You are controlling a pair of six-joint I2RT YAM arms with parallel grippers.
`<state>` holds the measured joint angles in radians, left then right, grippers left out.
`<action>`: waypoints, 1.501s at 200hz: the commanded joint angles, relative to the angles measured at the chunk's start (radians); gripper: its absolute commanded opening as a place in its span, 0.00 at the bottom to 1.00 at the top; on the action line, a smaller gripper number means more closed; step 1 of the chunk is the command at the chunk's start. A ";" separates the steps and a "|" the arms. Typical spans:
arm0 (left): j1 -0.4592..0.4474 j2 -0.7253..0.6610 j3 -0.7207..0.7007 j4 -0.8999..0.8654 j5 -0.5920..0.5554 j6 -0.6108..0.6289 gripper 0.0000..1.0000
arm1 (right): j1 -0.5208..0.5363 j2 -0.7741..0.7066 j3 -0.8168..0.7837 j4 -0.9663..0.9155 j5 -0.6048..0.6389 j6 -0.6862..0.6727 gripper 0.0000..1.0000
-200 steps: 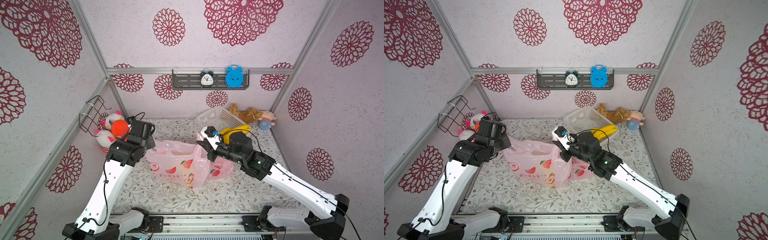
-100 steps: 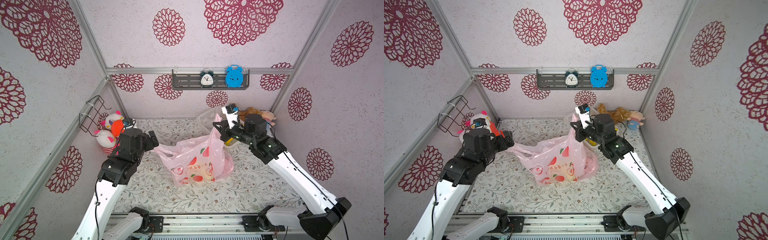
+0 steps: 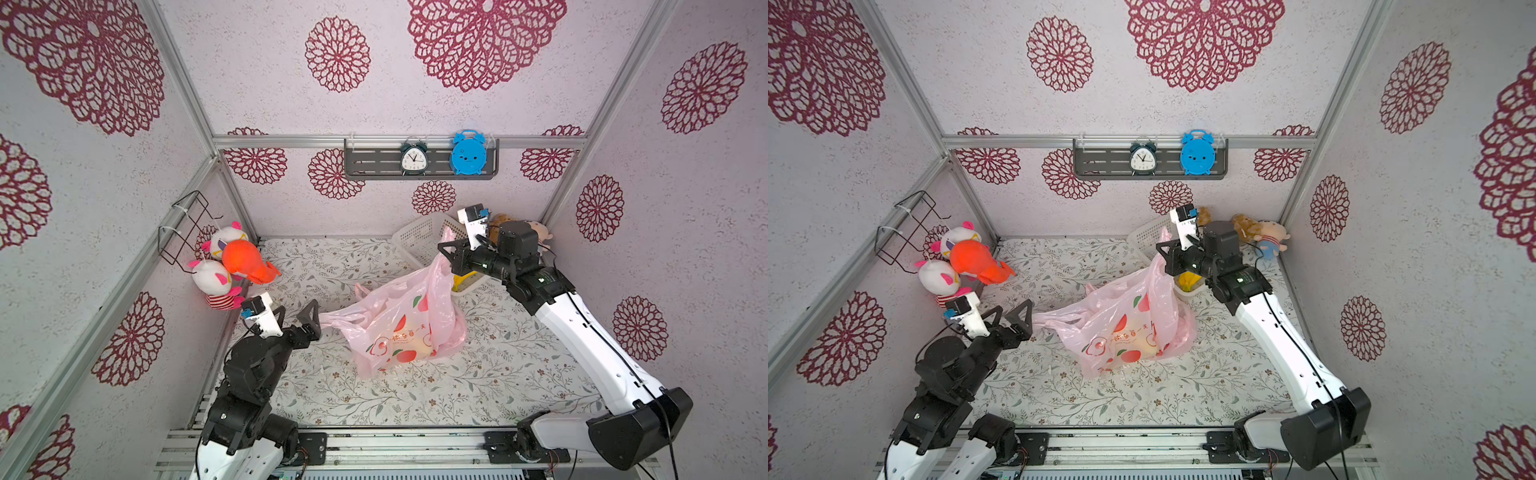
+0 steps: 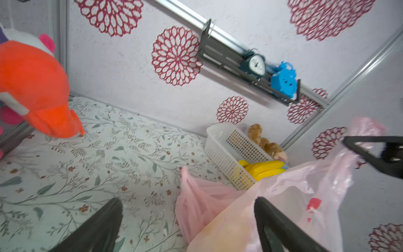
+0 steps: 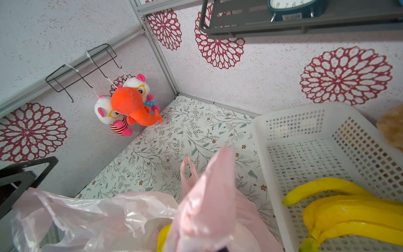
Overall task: Place the banana into a plastic bag & tie a knot
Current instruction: Adjust the plastic bag.
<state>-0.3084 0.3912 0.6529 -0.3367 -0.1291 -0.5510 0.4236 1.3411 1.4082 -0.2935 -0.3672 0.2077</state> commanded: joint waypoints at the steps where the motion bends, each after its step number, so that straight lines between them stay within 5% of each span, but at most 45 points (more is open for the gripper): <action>1: 0.006 -0.026 0.058 0.003 0.083 -0.055 0.97 | -0.012 0.017 0.048 -0.006 -0.010 0.034 0.00; 33: 0.006 -0.046 0.166 -0.219 0.146 -0.100 0.97 | -0.026 0.046 0.063 -0.006 -0.001 0.057 0.00; 61: 0.006 -0.078 0.122 -0.242 0.288 -0.167 0.97 | -0.044 0.080 0.085 -0.010 -0.014 0.078 0.00; 102: 0.003 -0.197 -0.136 0.087 0.466 -0.306 0.97 | -0.060 0.129 0.123 -0.019 -0.055 0.104 0.00; 142: -0.024 -0.234 -0.345 0.393 0.438 -0.309 0.97 | -0.062 0.144 0.140 -0.024 -0.082 0.113 0.00; 212: -0.091 0.133 -0.464 1.041 0.641 -0.205 0.97 | -0.065 0.158 0.163 -0.061 -0.095 0.100 0.00; 300: -0.086 0.408 -0.337 1.102 0.770 -0.075 0.97 | -0.072 0.162 0.181 -0.095 -0.103 0.075 0.00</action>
<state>-0.3946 0.7628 0.2642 0.6964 0.5556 -0.6697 0.3614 1.5074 1.5429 -0.3862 -0.4496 0.3046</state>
